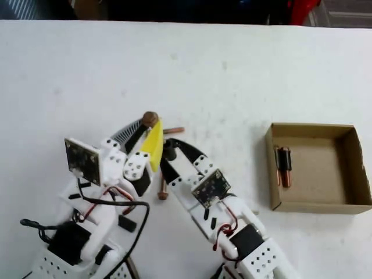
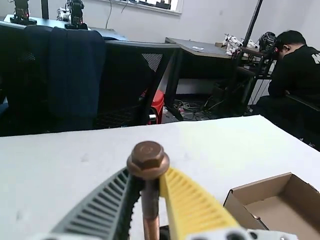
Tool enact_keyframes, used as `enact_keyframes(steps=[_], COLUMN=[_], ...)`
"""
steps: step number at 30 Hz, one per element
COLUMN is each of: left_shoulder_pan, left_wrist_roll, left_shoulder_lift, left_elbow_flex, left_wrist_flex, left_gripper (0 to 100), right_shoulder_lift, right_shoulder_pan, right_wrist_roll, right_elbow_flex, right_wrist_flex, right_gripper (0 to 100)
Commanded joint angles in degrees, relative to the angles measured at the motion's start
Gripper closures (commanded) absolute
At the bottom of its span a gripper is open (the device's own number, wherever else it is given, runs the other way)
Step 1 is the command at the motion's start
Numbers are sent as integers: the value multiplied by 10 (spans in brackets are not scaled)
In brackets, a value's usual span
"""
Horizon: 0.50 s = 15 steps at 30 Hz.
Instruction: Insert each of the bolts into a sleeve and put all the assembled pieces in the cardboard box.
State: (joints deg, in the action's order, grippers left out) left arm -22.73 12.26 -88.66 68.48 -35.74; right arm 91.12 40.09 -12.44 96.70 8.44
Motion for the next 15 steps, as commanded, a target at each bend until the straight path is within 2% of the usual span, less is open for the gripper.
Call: enact_keyframes(steps=[1, 10, 15], left_shoulder_pan=[-7, -51, -50], left_wrist_roll=[11, 11, 9], left_shoulder_lift=[-9, -9, -9], left_elbow_flex=[-6, 18, 45], left_wrist_flex=[-4, -2, -4], left_gripper=[976, 976, 976], right_shoulder_lift=[9, 9, 9], right_shoulder_pan=[1, 1, 0], right_wrist_roll=[-4, -4, -5], right_elbow_flex=[3, 4, 4], right_wrist_flex=[-4, -4, -4], right_gripper=[981, 981, 981])
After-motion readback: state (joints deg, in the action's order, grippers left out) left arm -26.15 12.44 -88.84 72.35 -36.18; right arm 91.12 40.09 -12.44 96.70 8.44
